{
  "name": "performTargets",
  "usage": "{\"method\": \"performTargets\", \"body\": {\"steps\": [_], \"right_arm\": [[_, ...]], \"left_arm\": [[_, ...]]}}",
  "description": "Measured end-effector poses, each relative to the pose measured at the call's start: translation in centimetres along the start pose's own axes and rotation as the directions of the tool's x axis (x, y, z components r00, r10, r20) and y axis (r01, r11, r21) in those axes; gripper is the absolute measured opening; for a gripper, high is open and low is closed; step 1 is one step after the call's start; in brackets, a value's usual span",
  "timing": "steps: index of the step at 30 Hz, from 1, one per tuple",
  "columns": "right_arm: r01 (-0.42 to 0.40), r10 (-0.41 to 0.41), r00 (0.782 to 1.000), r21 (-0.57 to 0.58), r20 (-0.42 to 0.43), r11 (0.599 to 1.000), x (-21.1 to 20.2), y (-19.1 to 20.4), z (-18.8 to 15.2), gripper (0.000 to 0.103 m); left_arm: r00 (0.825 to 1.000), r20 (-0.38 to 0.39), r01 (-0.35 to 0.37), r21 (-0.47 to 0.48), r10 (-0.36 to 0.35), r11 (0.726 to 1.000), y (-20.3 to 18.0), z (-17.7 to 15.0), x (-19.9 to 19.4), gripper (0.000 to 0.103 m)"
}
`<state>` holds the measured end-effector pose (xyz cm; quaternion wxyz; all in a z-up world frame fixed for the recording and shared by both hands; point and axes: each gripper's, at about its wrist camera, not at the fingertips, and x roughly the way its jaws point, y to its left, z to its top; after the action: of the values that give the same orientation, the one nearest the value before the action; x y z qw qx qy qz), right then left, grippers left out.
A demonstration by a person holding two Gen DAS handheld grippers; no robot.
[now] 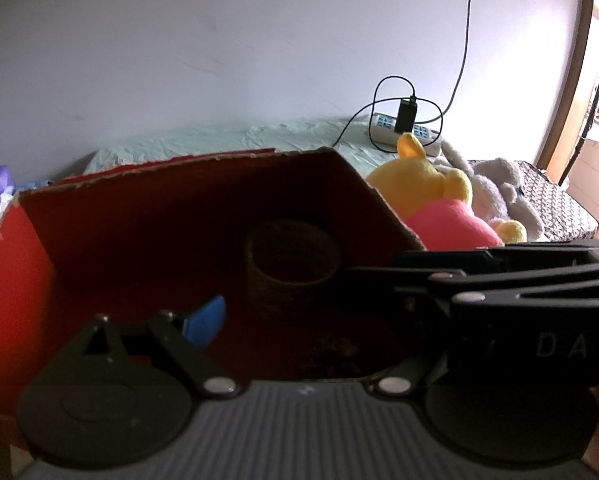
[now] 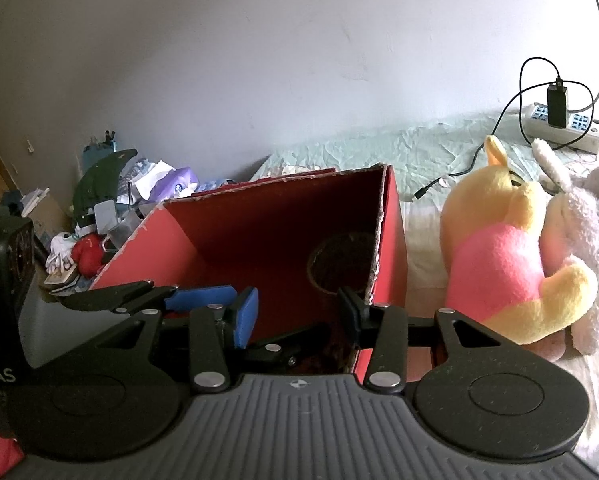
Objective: Organize objects
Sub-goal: 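Withdraw the open right tool up out of the red box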
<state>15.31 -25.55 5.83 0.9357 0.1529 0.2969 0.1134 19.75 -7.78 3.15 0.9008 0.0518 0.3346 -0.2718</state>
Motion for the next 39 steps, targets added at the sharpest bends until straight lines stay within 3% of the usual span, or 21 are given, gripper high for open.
{"method": "performTargets", "body": {"steps": [9,29,39], "right_arm": [[-0.030,0.030,0.999,-0.001,0.041,1.000,-0.2,-0.5,-0.4,0.046],[-0.079,0.074,0.983,0.025,0.169,0.997,-0.8,-1.2,-2.0,0.046],[-0.085,0.069,0.967,0.055,0.247,0.995,-1.1,-1.2,-3.0,0.050]], "left_arm": [[0.999,0.018,-0.050,-0.015,0.050,0.999,-0.4,-0.2,-0.4,0.094],[0.984,0.084,-0.155,-0.028,0.156,0.988,-1.5,-1.1,-1.5,0.094],[0.966,0.122,-0.227,-0.031,0.229,0.973,-2.3,-1.6,-2.0,0.095]]}}
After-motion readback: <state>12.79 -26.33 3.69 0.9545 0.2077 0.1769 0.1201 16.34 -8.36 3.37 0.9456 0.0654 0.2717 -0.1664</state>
